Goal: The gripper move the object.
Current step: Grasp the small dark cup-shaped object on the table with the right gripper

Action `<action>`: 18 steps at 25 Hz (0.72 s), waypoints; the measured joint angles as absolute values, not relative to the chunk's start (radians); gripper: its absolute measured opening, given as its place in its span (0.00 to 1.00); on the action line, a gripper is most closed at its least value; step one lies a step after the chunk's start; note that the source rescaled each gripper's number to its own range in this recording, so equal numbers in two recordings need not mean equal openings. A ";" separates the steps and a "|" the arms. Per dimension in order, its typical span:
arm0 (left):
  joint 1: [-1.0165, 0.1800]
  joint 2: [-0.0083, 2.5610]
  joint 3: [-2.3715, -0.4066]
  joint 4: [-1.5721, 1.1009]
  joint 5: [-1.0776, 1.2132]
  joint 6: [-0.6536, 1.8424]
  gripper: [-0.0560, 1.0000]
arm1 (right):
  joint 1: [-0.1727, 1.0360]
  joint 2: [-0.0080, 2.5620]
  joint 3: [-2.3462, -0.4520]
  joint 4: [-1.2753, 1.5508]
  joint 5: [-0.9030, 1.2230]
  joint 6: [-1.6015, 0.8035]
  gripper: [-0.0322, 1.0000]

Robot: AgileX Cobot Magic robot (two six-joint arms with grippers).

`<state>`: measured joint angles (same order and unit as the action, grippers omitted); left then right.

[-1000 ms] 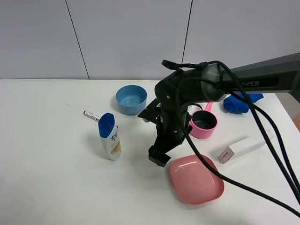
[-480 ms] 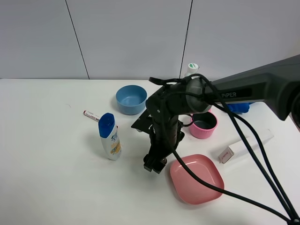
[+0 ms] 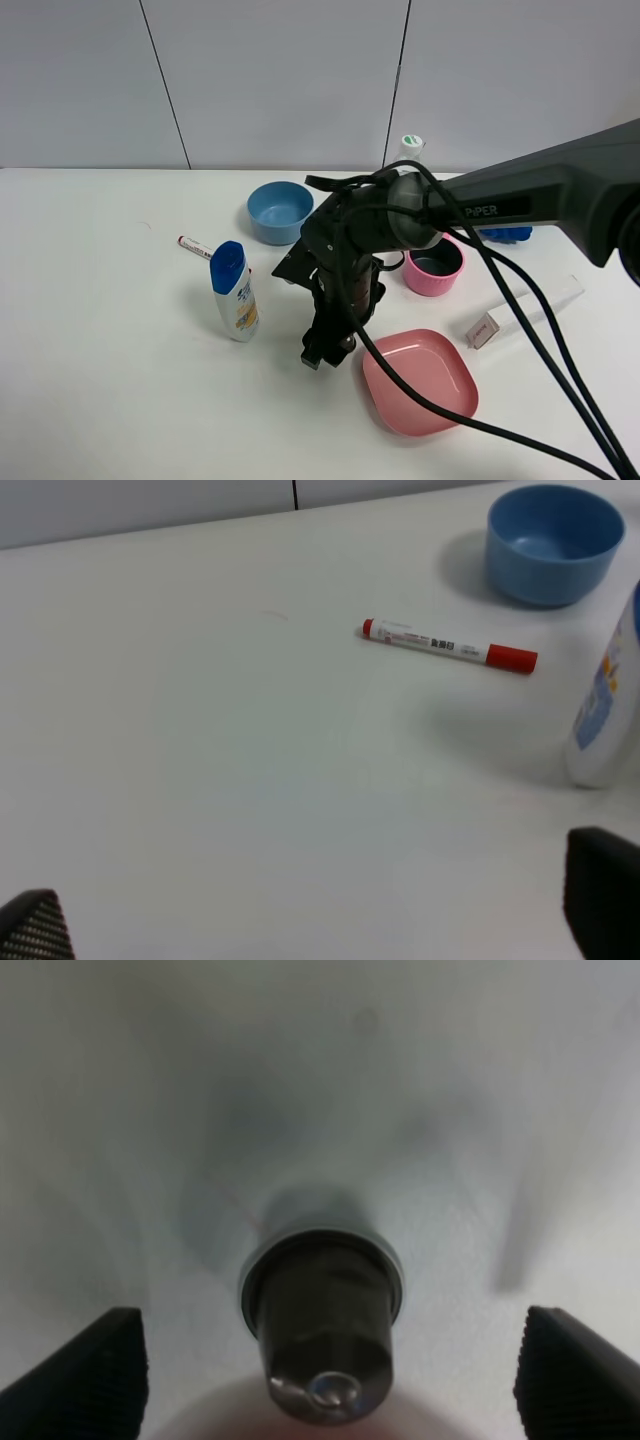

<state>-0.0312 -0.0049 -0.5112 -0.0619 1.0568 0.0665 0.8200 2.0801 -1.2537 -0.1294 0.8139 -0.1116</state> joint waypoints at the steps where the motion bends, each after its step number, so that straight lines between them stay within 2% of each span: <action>1: -0.031 -0.005 -0.511 -0.062 1.057 0.067 1.00 | 0.820 2.085 -1.254 -0.129 0.814 -0.112 0.65; 14: -0.031 -0.005 -0.511 -0.062 1.057 0.067 1.00 | 0.820 2.090 -1.254 -0.114 0.819 -0.111 0.64; 18: -0.031 -0.005 -0.511 -0.062 1.057 0.067 1.00 | 0.820 2.090 -1.254 -0.093 0.825 -0.111 0.56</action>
